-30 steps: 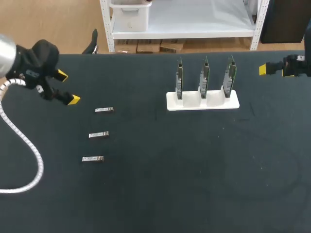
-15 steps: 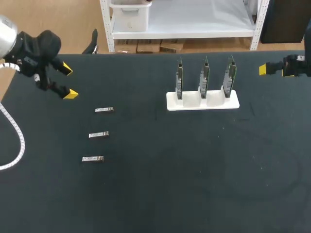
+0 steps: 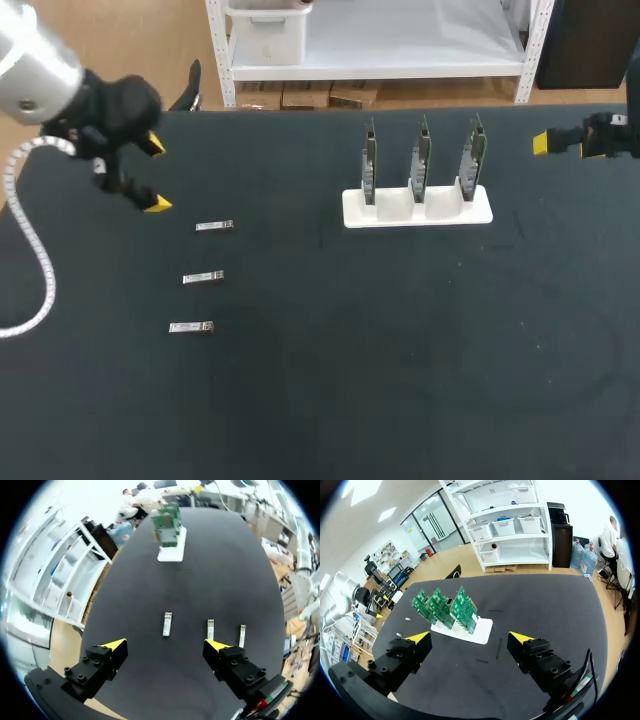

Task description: Pick up the optical module with the left hand, and insert it into the network port with the right hand.

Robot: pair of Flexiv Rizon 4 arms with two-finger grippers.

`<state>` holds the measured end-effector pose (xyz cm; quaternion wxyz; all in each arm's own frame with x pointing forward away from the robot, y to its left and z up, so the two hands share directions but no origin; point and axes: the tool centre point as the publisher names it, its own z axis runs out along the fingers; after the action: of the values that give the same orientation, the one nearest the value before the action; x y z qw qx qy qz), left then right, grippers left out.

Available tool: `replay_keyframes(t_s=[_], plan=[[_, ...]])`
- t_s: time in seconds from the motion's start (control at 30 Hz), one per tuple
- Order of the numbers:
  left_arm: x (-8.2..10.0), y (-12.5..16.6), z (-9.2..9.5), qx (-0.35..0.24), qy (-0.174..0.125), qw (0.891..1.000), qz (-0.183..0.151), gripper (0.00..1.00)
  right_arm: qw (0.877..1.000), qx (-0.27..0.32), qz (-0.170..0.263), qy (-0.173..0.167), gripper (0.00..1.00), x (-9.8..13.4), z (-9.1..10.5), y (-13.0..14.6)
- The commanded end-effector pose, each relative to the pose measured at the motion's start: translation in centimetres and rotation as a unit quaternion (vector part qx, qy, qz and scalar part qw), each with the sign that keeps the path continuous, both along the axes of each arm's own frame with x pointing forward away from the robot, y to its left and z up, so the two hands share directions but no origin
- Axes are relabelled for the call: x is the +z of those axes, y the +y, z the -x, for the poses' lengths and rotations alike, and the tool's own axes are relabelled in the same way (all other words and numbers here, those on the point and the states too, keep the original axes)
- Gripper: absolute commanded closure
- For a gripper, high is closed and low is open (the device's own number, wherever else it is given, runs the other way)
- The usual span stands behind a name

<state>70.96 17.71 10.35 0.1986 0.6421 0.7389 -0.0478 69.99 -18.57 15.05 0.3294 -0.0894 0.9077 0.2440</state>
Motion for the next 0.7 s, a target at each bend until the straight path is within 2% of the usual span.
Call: replay_keyframes(t_s=[0.03, 0.17, 0.23, 0.3, 0.37, 0.53, 0.57, 0.63, 0.7], plan=[[-1.3, -1.2, -2.4, -0.006, 0.034, 0.998, -0.055, 0.00, 1.000, -0.002, 0.001, 0.000, 0.00, 0.0, 0.0, 0.1], [-2.5, -1.1, -2.4, -0.002, 0.067, 0.995, -0.070, 0.00, 1.000, -0.002, 0.001, 0.000, 0.00, 0.0, 0.0, 0.1], [-3.0, -1.0, -2.3, -0.003, 0.074, 0.995, -0.069, 0.00, 1.000, -0.002, 0.001, 0.000, 0.00, 0.0, 0.0, 0.1], [-3.3, -0.8, -2.0, -0.002, 0.054, 0.997, -0.053, 0.00, 1.000, -0.002, 0.001, 0.000, 0.00, 0.0, 0.0, 0.1], [-3.8, -0.7, -1.7, -0.001, 0.050, 0.996, -0.075, 0.00, 1.000, -0.002, 0.001, 0.000, 0.00, 0.0, 0.0, 0.1], [-5.2, -0.8, -0.8, 0.004, 0.042, 0.995, -0.089, 0.00, 1.000, -0.002, 0.001, 0.000, 0.00, 0.0, 0.0, 0.1], [-5.6, -0.8, -0.7, 0.001, 0.047, 0.994, -0.098, 0.00, 1.000, -0.002, 0.001, 0.000, 0.00, 0.0, 0.0, 0.1], [-6.1, -0.8, -0.7, 0.008, 0.058, 0.995, -0.085, 0.00, 1.000, -0.002, 0.001, 0.000, 0.00, 0.0, 0.0, 0.1], [-6.8, -0.8, -0.7, 0.006, 0.058, 0.994, -0.088, 0.00, 1.000, -0.002, 0.001, 0.000, 0.00, 0.0, 0.0, 0.1]])
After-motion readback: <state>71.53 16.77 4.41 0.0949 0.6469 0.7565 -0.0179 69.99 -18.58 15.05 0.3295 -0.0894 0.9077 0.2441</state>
